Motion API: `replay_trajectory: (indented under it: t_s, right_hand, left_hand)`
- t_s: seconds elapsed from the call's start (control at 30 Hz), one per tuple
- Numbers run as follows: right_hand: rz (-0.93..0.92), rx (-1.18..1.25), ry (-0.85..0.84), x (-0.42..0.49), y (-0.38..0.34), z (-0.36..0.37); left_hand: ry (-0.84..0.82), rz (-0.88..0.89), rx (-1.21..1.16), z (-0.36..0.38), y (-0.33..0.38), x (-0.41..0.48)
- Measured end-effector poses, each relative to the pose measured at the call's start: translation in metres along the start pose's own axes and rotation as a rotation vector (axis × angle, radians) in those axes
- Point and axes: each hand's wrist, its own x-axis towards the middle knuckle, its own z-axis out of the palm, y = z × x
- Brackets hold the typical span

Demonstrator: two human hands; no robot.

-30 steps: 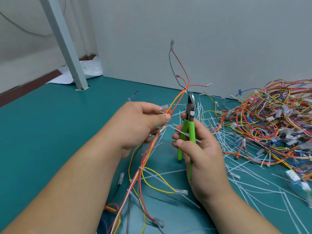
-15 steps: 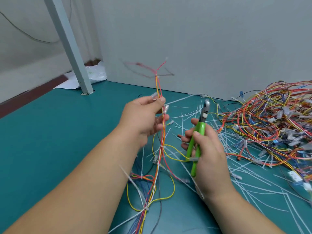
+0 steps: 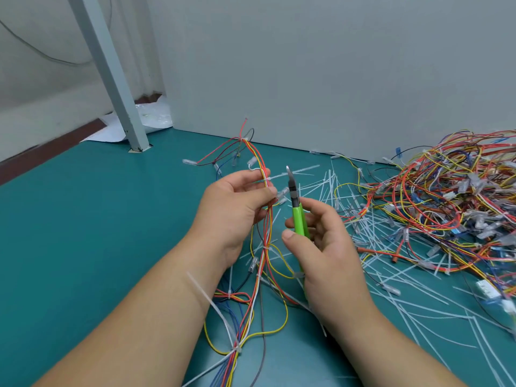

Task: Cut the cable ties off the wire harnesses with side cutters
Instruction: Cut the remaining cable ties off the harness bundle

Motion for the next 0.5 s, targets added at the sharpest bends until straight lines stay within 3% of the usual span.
replay_trajectory:
  t_s: [0.13,0.3,0.5]
  right_hand:
    - [0.022,0.023,0.014,0.0003,-0.0026,0.0004]
    - [0.063,0.088,0.035,0.0030,-0.0040,-0.0029]
    - [0.229,0.269,-0.077,0.0021,-0.0081,-0.0060]
  left_hand:
    - [-0.025,0.048,0.116,-0.0008,-0.0009,-0.0048]
    - [-0.031,0.098,0.079,0.0021,-0.0002,-0.0059]
    - [-0.005,0.182,0.203,0.0016,-0.0040,-0.0031]
